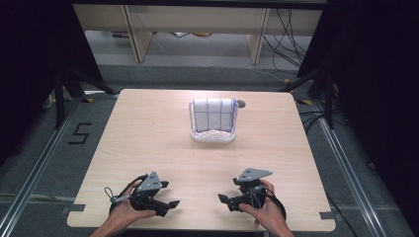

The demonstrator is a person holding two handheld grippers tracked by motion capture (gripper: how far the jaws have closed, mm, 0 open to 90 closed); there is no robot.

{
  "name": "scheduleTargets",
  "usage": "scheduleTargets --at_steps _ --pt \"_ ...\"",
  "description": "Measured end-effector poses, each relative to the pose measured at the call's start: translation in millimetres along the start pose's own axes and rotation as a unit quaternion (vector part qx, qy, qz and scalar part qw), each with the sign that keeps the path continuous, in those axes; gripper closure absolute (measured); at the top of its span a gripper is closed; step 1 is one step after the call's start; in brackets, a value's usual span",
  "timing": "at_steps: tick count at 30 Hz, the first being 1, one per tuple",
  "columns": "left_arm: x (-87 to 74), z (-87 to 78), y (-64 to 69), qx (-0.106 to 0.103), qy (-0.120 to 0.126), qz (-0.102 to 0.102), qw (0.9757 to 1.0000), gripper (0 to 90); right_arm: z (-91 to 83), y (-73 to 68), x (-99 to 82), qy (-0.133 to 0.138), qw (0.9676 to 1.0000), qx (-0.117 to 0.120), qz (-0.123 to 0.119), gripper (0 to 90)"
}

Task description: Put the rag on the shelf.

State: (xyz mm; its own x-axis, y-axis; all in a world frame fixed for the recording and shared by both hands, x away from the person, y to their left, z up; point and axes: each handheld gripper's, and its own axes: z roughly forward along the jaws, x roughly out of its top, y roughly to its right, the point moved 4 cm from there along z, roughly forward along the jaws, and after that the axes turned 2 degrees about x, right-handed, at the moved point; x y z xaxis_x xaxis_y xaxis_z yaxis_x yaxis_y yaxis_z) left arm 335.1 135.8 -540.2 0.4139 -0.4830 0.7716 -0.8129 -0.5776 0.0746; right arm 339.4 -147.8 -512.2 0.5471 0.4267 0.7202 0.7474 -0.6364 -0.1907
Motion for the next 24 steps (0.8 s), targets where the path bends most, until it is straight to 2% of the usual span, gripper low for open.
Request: scheduleTargets --at_steps 4,5,6,7,11,13,14,15,16,17,18,19,21,22,23,24 --pt "-1.9 2.2 2.1 0.0 -0.008 0.006 0.9999 21.1 1.5 -2.4 -1.7 -0.008 1.0 -0.004 -0.003 19.8" --pt "-1.8 1.5 0.5 0.003 -0.013 0.02 0.9997 21.1 2.7 -2.1 -1.5 -0.005 0.9999 0.0 -0.01 19.8" --pt "-1.0 3.0 2.4 0.002 -0.002 0.009 1.0 21.1 3.7 -2.0 -1.5 -0.004 0.9999 0.002 -0.013 19.7" --pt "-1.8 3.1 1.8 0.004 -0.014 0.015 0.9998 20.8 4.5 -2.2 -2.3 -0.008 0.9999 -0.003 -0.013 19.7" --pt "-0.9 4.8 4.5 -0.001 -0.004 0.009 1.0 20.7 6.7 -4.0 -3.0 -0.012 0.9998 -0.001 -0.013 19.8" --pt "-1.3 3.4 2.1 0.002 -0.011 0.018 0.9998 20.7 6.6 -4.2 -3.0 -0.012 0.9999 -0.001 -0.011 19.8" --pt "-1.2 4.7 4.9 -0.001 -0.002 -0.005 1.0 20.7 6.4 -3.5 -2.9 -0.01 0.9999 0.0 -0.013 19.8" --pt "-1.2 4.7 4.9 -0.001 -0.002 -0.005 1.0 20.7 6.4 -3.5 -2.9 -0.01 0.9999 0.0 -0.013 19.8" --pt "-1.1 3.9 2.3 0.001 -0.005 0.01 0.9999 20.7 6.4 -2.6 -2.7 -0.008 0.9998 0.002 -0.016 19.8" --pt "-1.5 2.9 1.0 0.001 -0.011 0.016 0.9998 20.7 6.5 -2.2 -2.6 -0.008 0.9998 0.003 -0.017 19.8" --pt "-1.0 3.7 1.6 0.003 -0.003 0.006 1.0 20.7 6.4 -1.4 -2.5 -0.007 0.9998 0.003 -0.019 19.8" --pt "-1.1 2.3 -0.3 0.007 -0.008 0.013 0.9999 20.7 6.6 -1.1 -2.6 -0.007 0.9998 0.004 -0.019 19.8" --pt "-1.0 2.5 0.1 0.005 -0.005 0.009 0.9999 20.7 6.8 -1.0 -2.6 -0.007 0.9998 0.003 -0.019 19.8" --pt "-1.4 1.7 -1.4 0.007 -0.011 0.016 0.9998 20.7 7.0 -1.0 -2.7 -0.007 0.9998 0.004 -0.019 19.8" --pt "-1.3 3.0 -0.3 0.007 -0.003 0.005 1.0 20.7 7.2 -0.7 -2.7 -0.008 0.9998 0.004 -0.02 19.7" --pt "-1.7 3.0 -1.2 0.008 -0.006 0.007 0.9999 20.7 7.2 -0.7 -2.7 -0.008 0.9998 0.004 -0.02 19.7"
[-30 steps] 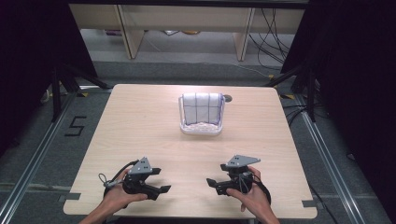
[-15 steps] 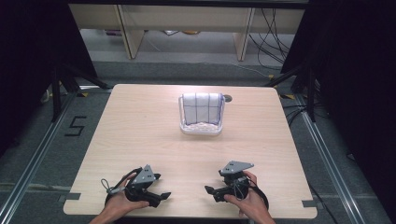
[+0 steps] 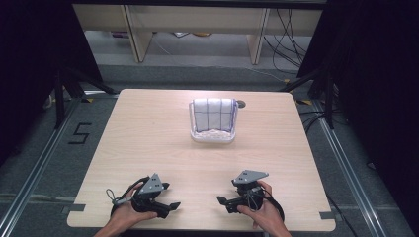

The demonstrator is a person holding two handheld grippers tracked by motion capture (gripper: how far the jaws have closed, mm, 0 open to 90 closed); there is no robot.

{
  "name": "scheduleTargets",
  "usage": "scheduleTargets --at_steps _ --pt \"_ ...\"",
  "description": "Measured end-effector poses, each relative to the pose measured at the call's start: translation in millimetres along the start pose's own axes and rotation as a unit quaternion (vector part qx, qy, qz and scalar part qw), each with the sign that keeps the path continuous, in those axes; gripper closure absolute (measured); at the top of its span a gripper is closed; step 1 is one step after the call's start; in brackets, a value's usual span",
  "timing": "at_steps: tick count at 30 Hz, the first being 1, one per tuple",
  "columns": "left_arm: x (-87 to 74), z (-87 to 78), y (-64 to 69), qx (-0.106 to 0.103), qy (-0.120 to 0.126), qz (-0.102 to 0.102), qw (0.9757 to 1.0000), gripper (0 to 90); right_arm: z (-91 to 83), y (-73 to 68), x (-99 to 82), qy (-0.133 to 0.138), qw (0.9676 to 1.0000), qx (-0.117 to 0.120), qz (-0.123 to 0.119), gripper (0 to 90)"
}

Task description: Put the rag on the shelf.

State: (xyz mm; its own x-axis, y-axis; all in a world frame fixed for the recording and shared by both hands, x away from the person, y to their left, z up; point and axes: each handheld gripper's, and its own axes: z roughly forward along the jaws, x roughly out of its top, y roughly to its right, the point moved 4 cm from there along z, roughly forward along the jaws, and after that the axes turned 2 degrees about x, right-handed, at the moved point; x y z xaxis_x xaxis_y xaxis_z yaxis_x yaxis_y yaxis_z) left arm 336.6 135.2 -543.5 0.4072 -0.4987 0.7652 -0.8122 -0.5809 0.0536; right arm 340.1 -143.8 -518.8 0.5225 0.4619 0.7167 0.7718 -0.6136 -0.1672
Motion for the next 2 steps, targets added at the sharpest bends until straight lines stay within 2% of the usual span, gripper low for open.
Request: scheduleTargets --at_steps 2 --pt "-0.3 0.8 0.0 -0.001 0.002 -0.006 1.0 20.7 -0.7 0.8 -0.3 -0.001 1.0 -0.006 0.005 19.7"
